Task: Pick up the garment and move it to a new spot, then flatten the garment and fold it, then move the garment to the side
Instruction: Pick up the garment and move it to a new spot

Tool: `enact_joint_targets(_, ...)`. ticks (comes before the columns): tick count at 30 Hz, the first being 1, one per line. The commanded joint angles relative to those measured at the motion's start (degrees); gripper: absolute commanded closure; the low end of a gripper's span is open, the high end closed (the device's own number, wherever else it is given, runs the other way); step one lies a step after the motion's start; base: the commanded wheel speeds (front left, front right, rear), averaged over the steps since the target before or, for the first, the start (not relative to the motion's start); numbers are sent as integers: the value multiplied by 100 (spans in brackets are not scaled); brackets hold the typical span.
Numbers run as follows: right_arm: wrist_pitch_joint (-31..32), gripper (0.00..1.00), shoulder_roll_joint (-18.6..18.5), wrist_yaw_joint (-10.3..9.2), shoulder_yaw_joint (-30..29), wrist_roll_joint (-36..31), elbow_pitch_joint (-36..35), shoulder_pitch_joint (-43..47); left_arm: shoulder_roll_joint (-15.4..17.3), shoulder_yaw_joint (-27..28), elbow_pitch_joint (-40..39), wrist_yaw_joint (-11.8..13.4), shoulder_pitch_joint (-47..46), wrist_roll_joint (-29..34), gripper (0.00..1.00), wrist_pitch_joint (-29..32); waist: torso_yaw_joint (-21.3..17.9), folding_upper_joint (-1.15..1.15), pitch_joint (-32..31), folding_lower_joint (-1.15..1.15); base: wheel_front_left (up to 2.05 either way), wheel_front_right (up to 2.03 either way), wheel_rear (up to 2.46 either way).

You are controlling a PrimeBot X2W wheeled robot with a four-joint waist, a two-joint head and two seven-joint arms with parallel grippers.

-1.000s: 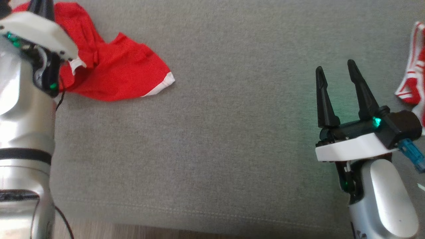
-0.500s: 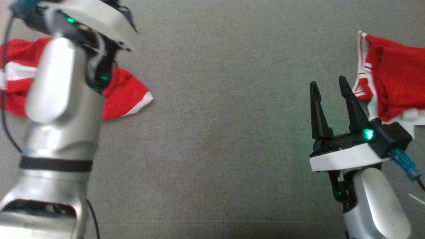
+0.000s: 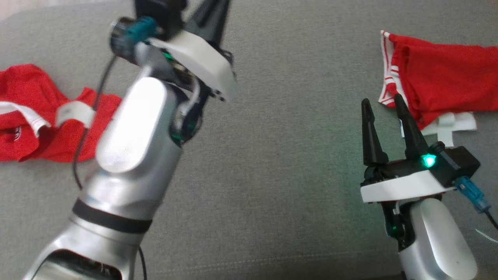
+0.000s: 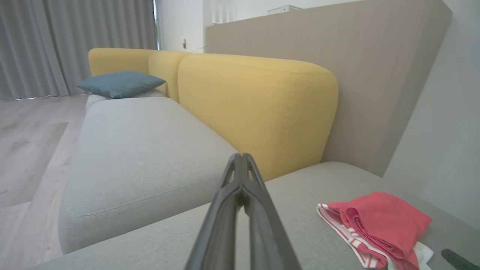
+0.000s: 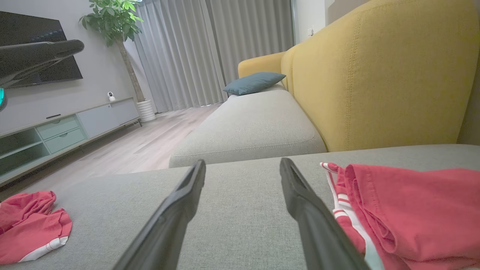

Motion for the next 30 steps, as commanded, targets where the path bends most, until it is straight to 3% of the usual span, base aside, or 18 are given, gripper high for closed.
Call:
enact_joint_targets(1,-54,0,-2,18,171,43,-144,-161,77,35,-231,66,-178,-40,100,-53,-76,0,8,0,0,0,0)
enact_joint_targets(7,-72,0,-2,18,209,147,-52,-203,71,-919,-104,428,-55,-537,100,-272,-298,0,-38,0,0,0,0)
enact_joint_targets(8,-73,0,-2,18,187,148,-41,-205,70,-1058,-56,416,-32,-593,58,-298,-300,0,-47,0,0,0,0)
enact_joint_targets(9,-74,0,-2,18,164,142,-32,-203,70,-1172,-5,413,-20,-622,0,-336,-291,0,-58,0,0,0,0)
enact_joint_targets(15,-77,0,-2,18,64,54,-43,-119,106,-1127,316,645,89,-754,0,-754,-69,0,-227,0,0,0,0)
enact_joint_targets(30,-78,0,-2,18,-54,-186,132,519,1016,-447,81,1085,2133,-928,0,-1417,703,0,-1027,0,0,0,0)
